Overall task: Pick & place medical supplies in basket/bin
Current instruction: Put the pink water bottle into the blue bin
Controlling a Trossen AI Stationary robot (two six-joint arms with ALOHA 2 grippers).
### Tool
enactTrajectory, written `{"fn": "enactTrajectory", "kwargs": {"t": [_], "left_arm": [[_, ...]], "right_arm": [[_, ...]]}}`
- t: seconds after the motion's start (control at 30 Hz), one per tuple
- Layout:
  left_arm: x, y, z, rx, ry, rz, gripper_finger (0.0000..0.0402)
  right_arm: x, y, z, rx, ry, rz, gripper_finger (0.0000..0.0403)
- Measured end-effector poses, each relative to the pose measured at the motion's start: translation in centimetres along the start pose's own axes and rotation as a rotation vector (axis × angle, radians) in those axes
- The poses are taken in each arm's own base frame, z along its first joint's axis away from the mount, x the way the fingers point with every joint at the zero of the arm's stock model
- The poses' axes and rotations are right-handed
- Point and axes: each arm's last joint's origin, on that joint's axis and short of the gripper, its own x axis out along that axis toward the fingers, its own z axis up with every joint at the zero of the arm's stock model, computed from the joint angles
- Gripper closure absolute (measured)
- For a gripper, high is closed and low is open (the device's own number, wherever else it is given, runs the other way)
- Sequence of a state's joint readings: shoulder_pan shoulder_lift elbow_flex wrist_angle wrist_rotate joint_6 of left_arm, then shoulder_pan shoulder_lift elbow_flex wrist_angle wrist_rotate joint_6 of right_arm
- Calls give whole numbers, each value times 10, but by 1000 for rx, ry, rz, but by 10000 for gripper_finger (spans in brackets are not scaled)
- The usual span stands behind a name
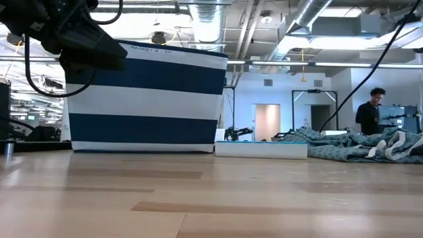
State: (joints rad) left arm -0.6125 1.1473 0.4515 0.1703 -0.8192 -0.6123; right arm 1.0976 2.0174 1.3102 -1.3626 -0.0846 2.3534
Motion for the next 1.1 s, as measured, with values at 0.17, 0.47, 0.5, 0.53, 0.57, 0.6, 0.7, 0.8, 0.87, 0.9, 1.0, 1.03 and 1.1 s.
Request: {"fn": "enactTrajectory", "kwargs": {"t": [0.17, 0.47, 0.5, 0.53, 0.57, 0.6, 0.7, 0.8, 0.87, 0.9, 1.0, 1.03, 1.1], "left_arm": [[0, 0, 0, 0, 0, 0, 245], [0, 0, 0, 1, -2, 2, 245], [0, 0, 0, 1, -3, 4, 245], [0, 0, 0, 1, -3, 4, 245], [0, 0, 0, 2, -3, 4, 245], [0, 0, 0, 2, -3, 4, 245], [0, 0, 0, 1, -3, 4, 245], [0, 0, 0, 1, -3, 4, 245], [0, 0, 0, 1, -2, 3, 245], [0, 0, 0, 1, -2, 3, 245], [0, 0, 0, 1, -2, 3, 245], [0, 0, 0, 1, -2, 3, 245], [0, 0, 0, 1, -2, 3, 245]], "right_arm": [[15, 0, 1, -6, -18, 0, 175], [25, 0, 2, -4, -7, 11, 175], [25, 0, 2, -5, -7, 11, 175], [25, 0, 2, -5, -7, 10, 175], [26, -1, 2, -7, -8, 10, 176], [26, -1, 2, -8, -10, 8, 179], [26, -1, 2, -7, -16, -1, 190], [27, -2, 3, -1, -30, -18, 206], [28, -3, 4, -7, -36, -27, 218], [29, -3, 4, -8, -37, -32, 225], [35, -6, 8, -36, -60, -78, 247], [37, -6, 9, -38, -50, -89, 254], [39, -6, 10, -37, -37, -89, 270]]}}
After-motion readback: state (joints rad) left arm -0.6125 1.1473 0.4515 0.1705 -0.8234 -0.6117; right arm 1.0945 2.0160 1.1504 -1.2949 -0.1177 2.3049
